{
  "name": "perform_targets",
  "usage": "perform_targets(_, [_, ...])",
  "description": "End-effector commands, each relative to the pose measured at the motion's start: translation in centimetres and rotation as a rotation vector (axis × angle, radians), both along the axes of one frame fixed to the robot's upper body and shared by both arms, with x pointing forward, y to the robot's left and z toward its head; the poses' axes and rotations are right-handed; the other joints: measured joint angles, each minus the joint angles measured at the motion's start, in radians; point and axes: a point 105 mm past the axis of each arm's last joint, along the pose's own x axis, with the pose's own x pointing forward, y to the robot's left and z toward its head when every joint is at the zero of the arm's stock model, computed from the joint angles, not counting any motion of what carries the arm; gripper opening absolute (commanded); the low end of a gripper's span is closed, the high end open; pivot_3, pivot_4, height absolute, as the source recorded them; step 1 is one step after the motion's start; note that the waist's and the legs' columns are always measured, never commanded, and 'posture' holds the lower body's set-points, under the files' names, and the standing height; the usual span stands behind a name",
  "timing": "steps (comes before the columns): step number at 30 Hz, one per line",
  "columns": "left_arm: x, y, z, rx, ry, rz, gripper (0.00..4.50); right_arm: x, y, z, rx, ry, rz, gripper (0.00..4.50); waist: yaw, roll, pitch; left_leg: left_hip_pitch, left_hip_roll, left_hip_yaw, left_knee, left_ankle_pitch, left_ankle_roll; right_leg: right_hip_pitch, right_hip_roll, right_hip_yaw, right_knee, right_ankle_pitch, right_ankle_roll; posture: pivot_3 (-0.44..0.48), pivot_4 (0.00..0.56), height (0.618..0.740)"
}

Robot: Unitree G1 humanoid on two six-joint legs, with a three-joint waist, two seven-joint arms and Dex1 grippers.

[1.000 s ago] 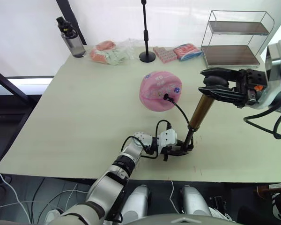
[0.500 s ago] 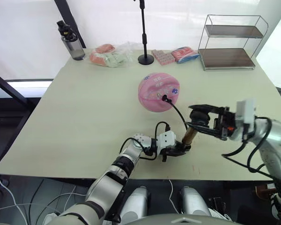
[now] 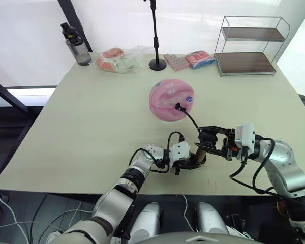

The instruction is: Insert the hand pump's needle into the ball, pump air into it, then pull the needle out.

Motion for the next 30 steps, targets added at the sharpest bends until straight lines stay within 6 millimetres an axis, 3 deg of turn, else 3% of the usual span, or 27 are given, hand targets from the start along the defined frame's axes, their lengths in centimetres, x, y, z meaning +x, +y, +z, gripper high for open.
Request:
perform_targets(1, [0.7, 1.0, 0.1, 0.017, -0.017, 0.027, 1.07, 0.0, 0.1, 5.1, 0.069, -0.08, 0.033, 1.82, -0.001, 0.002, 0.003, -0.001, 0.0, 0.0, 0.0, 0.0, 0.0, -0.001, 0.0, 0.0, 0.0, 0.0, 0.0, 0.0, 0.15, 0.74])
perform_targets(3, [0.7, 1.0, 0.1, 0.022, -0.019, 0.029, 1.07, -0.1, 0.2, 7.5, 0.091, -0.106, 0.045, 1.82, 0.0, 0.005, 0.006, -0.003, 0.0, 0.0, 0.0, 0.0, 0.0, -0.003, 0.0, 0.001, 0.0, 0.0, 0.0, 0.0, 0.15, 0.74])
perform_targets(13, [1.0, 1.3, -0.2, 0.037, -0.03, 0.05, 1.07, -0.6, -0.6, 14.7, 0.129, -0.167, 0.065, 1.82, 0.005, 0.005, 0.006, -0.014, -0.001, 0.0, 0.0, 0.0, 0.0, -0.013, -0.005, 0.0, 0.0, 0.001, 0.0, 0.0, 0.15, 0.74])
perform_targets(20, [1.5, 1.3, 0.1, 0.032, -0.042, 0.073, 1.07, -1.0, -0.8, 18.4, 0.153, -0.229, 0.069, 1.82, 0.005, 0.006, 0.007, -0.018, -0.001, 0.0, 0.001, 0.0, 0.0, -0.018, -0.005, 0.0, 0.001, 0.002, -0.001, 0.0, 0.15, 0.74])
perform_targets(25, [1.3, 1.2, -0.2, 0.036, -0.032, 0.07, 1.07, -1.1, -0.8, 18.5, 0.122, -0.235, 0.061, 1.82, 0.005, 0.006, 0.007, -0.02, -0.001, 0.001, 0.0, 0.002, -0.003, -0.019, -0.005, 0.0, 0.0, 0.001, -0.001, 0.0, 0.15, 0.74])
perform_targets(30, [0.9, 0.7, -0.5, 0.034, -0.016, 0.063, 1.07, -0.7, -0.6, 15.7, 0.096, -0.163, 0.05, 1.82, 0.006, 0.006, 0.007, -0.021, -0.001, 0.001, 0.0, 0.002, -0.003, -0.021, -0.006, 0.0, 0.0, 0.001, -0.001, 0.0, 0.15, 0.74])
